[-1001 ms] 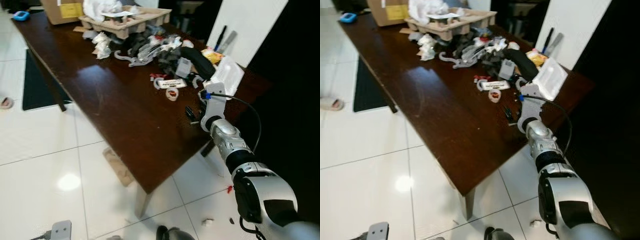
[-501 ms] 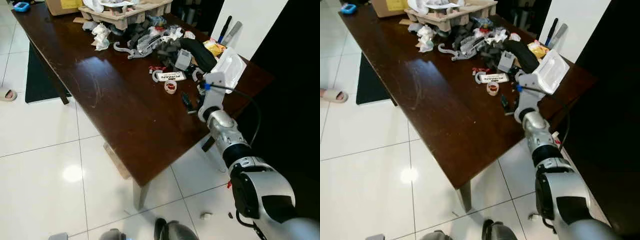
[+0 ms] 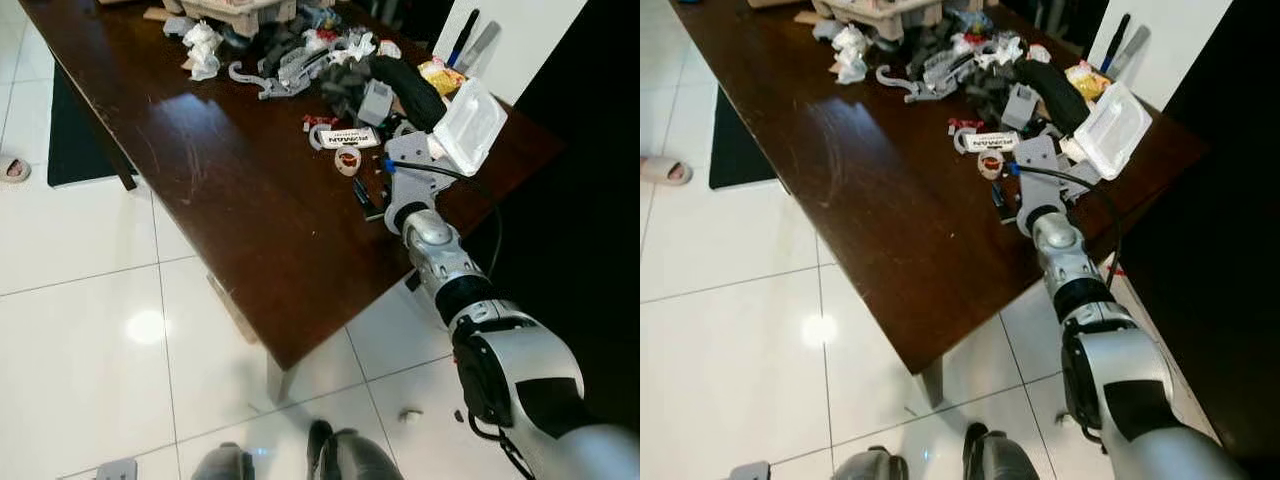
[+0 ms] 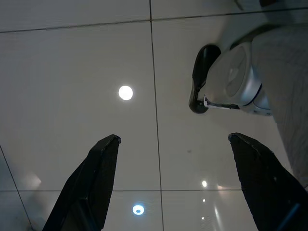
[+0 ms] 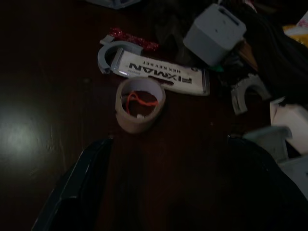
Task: Picking trash to rubbish bin
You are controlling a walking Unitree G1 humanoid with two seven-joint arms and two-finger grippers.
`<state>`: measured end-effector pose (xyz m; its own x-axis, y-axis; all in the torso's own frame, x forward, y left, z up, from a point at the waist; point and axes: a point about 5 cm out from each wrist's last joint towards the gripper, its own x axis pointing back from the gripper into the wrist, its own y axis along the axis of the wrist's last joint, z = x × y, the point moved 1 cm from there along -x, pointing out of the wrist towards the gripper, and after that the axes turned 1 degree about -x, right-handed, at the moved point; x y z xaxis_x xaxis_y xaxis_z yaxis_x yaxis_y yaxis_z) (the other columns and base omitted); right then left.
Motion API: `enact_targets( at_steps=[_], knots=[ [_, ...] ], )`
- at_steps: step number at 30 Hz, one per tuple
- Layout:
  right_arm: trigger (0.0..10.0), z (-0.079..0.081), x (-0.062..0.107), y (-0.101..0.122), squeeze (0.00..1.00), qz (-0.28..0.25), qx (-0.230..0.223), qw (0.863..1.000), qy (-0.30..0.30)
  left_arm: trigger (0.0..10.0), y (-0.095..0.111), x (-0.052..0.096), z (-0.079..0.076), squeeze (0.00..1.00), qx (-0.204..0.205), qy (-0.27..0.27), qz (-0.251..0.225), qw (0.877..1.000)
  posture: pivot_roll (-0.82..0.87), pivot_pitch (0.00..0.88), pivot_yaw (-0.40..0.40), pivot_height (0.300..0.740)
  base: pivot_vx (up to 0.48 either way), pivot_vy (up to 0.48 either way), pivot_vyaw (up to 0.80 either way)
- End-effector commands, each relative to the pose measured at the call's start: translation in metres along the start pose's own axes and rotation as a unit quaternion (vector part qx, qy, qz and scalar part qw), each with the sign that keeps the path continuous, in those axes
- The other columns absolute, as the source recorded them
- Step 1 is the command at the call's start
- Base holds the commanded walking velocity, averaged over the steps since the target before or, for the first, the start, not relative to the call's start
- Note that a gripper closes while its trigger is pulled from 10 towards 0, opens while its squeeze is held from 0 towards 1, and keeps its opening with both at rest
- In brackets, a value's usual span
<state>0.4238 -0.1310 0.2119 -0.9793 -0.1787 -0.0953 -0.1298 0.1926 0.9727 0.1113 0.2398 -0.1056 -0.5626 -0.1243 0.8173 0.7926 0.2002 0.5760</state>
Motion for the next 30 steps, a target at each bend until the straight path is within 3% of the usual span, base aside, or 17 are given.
enact_targets(
  at_steps=[1,7,14,30],
  knots=[
    [10.0,0.002,-0.001,-0.003,0.00,0.014,0.004,1.000,-0.005,10.0,-0.005,0.002,0.002,0.00,-0.001,0.001,0.003,1.000,0.25,0.343,-0.078,0.740,0.000,0.000,0.00],
    [10.0,-0.001,-0.007,0.012,0.00,0.004,-0.003,1.000,-0.025,10.0,0.018,-0.002,0.002,0.00,-0.007,-0.004,-0.043,0.999,0.27,0.359,-0.079,0.740,0.000,0.000,0.00],
    [10.0,-0.005,-0.009,0.019,0.00,0.005,0.007,0.999,-0.038,10.0,0.024,-0.003,-0.001,0.00,-0.018,-0.014,-0.062,0.998,0.29,0.400,-0.075,0.740,0.000,0.000,0.00],
    [10.0,-0.041,-0.011,0.041,0.00,0.002,0.039,0.993,-0.110,10.0,0.036,-0.001,-0.016,0.00,-0.033,-0.039,-0.121,0.991,0.29,0.475,-0.107,0.740,0.000,0.000,0.00]
  ],
)
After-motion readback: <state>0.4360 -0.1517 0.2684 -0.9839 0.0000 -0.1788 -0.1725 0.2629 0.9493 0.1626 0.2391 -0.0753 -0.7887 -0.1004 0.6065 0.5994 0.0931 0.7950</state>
